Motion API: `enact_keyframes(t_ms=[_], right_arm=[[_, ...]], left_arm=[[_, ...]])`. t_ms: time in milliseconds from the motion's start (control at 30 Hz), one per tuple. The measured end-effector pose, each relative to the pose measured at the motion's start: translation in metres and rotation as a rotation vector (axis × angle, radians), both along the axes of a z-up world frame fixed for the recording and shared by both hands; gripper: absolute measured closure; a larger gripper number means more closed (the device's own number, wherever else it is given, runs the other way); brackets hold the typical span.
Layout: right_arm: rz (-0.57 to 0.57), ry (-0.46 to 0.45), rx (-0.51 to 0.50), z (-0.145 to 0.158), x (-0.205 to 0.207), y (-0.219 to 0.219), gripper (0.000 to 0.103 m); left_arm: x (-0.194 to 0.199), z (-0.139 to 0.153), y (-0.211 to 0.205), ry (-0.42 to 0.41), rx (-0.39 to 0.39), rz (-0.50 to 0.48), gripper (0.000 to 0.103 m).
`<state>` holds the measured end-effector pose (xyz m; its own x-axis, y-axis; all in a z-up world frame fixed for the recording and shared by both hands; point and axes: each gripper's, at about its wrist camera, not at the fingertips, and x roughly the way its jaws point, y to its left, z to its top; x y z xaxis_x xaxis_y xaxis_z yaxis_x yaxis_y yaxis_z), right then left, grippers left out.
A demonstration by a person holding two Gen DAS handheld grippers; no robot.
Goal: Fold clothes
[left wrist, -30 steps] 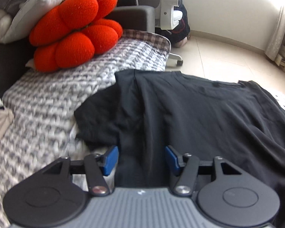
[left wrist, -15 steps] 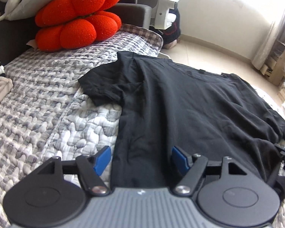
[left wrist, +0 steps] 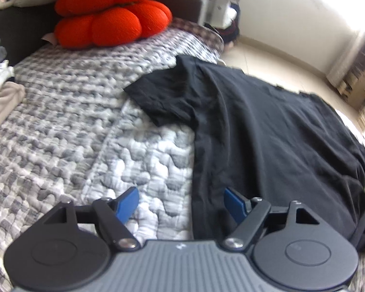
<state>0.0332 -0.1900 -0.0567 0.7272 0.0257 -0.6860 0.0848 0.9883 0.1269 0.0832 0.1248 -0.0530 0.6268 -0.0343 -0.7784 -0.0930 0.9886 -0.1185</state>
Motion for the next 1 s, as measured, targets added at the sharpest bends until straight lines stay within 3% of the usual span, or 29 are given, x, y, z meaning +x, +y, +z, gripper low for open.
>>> enact_keyframes(t_ms=[367, 500, 633, 700, 733, 767, 833, 1000], right_arm=[[0.117, 0.029, 0.040, 0.003, -0.008, 0.012, 0.042], [0.116, 0.042, 0.090, 0.003, -0.007, 0.015, 0.042], [0.126, 0.045, 0.093, 0.005, -0.006, 0.021, 0.050], [0.140, 0.048, 0.096, 0.005, -0.006, 0.024, 0.060], [0.149, 0.049, 0.098, 0.005, -0.006, 0.026, 0.063], [0.156, 0.049, 0.097, 0.005, -0.006, 0.027, 0.069], [0.161, 0.044, 0.087, 0.005, -0.007, 0.031, 0.076], [0.152, 0.003, 0.081, 0.011, -0.011, 0.032, 0.086]], left_arm=[[-0.012, 0.000, -0.032, 0.009, 0.030, -0.187, 0.022], [-0.015, 0.002, -0.038, 0.008, -0.005, -0.222, 0.024], [-0.016, 0.003, -0.038, 0.006, -0.070, -0.242, 0.038], [-0.015, 0.002, -0.038, 0.009, -0.106, -0.247, 0.047], [-0.015, 0.002, -0.038, 0.012, -0.125, -0.253, 0.058], [-0.016, 0.002, -0.038, 0.018, -0.145, -0.260, 0.075], [-0.016, 0.003, -0.037, 0.014, -0.167, -0.256, 0.088], [-0.020, 0.008, -0.036, -0.039, -0.177, -0.223, 0.096]])
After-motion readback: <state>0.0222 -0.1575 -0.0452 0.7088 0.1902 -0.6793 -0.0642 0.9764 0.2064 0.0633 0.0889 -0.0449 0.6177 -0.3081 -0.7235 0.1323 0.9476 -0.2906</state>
